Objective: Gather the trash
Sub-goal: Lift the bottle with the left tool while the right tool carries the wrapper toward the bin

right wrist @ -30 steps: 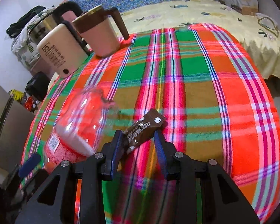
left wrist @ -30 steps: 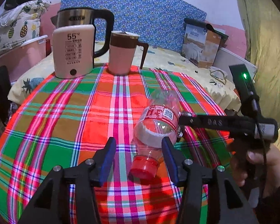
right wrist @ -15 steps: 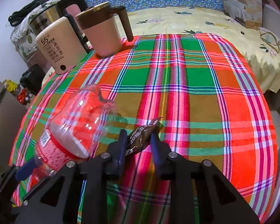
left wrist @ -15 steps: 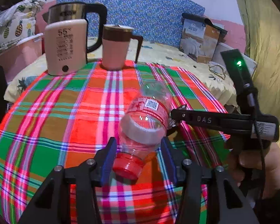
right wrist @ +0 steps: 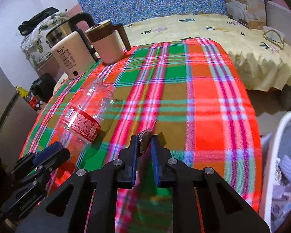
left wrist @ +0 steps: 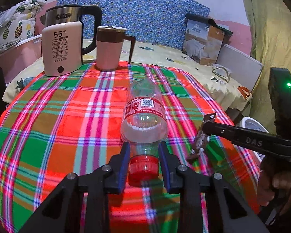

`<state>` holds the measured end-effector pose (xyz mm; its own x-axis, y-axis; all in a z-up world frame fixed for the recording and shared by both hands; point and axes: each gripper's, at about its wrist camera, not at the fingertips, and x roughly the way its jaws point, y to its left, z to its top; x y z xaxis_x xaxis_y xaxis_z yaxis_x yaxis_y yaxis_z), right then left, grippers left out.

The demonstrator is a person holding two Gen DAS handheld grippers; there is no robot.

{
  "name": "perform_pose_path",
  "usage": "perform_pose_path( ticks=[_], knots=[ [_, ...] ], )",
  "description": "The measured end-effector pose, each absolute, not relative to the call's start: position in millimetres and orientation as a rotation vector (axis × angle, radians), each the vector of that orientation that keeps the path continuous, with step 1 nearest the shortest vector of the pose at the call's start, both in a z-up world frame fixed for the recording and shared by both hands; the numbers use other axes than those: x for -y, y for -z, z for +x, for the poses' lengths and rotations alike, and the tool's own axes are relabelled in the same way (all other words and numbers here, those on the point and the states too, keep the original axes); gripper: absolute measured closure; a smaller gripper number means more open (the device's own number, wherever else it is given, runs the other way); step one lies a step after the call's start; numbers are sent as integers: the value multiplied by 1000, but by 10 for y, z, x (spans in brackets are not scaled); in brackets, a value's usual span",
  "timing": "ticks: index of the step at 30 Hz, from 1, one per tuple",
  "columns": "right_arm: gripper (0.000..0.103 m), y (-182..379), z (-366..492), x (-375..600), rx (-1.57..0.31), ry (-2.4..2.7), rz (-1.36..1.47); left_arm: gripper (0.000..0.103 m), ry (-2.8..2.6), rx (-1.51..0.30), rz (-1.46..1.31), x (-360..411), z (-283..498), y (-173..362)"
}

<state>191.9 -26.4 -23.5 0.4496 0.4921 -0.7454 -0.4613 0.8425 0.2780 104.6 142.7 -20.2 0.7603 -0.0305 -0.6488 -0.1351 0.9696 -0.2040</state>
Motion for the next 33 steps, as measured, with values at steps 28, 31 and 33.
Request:
perform_pose_path(
  ticks=[28, 31, 33],
  knots=[
    [89, 69, 1596, 1272, -859, -483, 181, 41, 35, -721, -225, -498, 1176, -76],
    [89, 80, 1589, 1335, -856, -476, 189, 40, 25, -752, -245, -444, 1379, -42],
    [89, 92, 1600, 1366, -857, -471, 194, 39, 7, -778, -249, -379, 1512, 12]
  ],
)
